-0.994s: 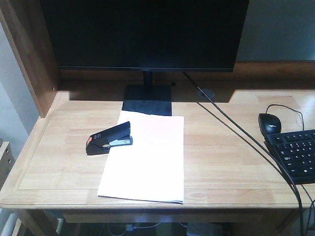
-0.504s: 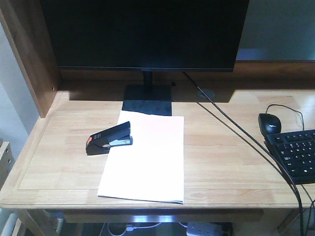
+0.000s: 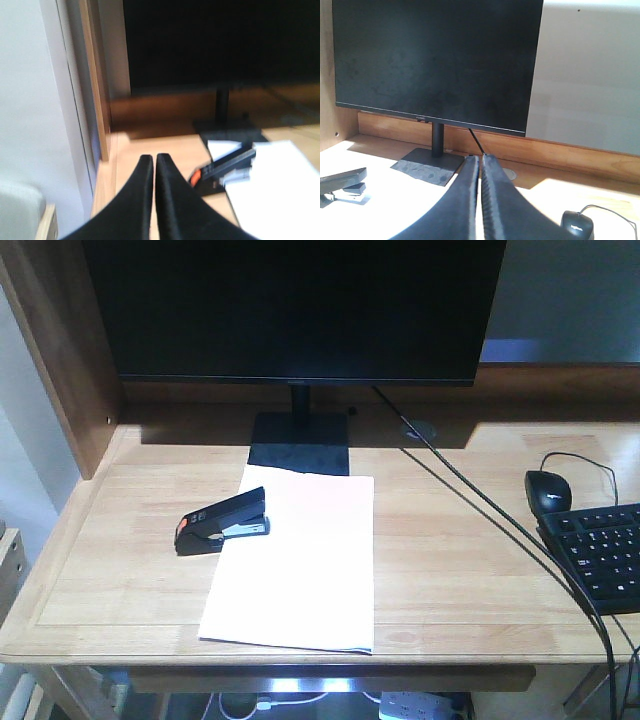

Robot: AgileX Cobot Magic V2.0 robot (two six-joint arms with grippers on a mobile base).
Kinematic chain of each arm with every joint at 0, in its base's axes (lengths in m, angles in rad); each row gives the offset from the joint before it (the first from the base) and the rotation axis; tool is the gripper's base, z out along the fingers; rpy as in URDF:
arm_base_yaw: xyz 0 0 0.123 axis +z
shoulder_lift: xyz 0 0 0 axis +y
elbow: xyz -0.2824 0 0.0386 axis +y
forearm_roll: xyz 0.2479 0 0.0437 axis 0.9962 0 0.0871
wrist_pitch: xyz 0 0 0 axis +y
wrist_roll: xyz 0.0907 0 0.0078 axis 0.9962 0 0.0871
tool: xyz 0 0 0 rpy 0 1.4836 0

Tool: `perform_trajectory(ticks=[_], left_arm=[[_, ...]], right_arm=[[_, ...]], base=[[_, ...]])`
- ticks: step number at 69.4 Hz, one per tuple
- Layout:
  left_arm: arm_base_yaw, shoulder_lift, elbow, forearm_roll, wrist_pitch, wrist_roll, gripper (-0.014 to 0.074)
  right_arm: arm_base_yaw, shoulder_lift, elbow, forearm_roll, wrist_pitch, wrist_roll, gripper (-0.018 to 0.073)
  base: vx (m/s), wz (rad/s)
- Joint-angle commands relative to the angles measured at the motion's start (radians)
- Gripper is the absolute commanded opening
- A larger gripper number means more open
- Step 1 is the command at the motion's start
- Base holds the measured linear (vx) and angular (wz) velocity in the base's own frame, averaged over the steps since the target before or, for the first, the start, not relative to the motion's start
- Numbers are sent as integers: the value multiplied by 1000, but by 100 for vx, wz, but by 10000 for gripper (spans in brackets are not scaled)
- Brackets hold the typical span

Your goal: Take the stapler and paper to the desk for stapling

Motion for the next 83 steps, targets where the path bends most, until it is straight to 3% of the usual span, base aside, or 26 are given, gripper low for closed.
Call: perform_trajectory(ticks=[1, 13, 23, 40, 51, 61, 67, 83], left_arm=[[25, 12, 29, -4, -80, 22, -6], [114, -10, 156, -77, -228, 36, -6], [143, -58, 268, -90, -433, 131, -6], [145, -57, 263, -285, -425, 348, -6], [145, -58, 264, -276, -433, 295, -6], [145, -58, 264, -189, -448, 149, -6], [145, -58, 264, -186, -447, 78, -6], [145, -58, 263, -186, -441, 71, -6]], right_arm=[[-1, 10, -30, -19, -10, -10, -10], [-1, 10, -30, -19, -10, -10, -10], [-1, 10, -30, -19, -9, -10, -10], [-1, 10, -30, -19, -10, -9, -10], [-1, 10, -30, -19, -10, -9, -10], [-1, 10, -30, -19, -9, -9, -10], [-1, 10, -30, -19, -9, -9, -10], [-1, 10, -30, -19, -9, -10, -10]], base=[[0, 0], [0, 0], [0, 0], [0, 0], [0, 0], [0, 0], [0, 0], [0, 0]])
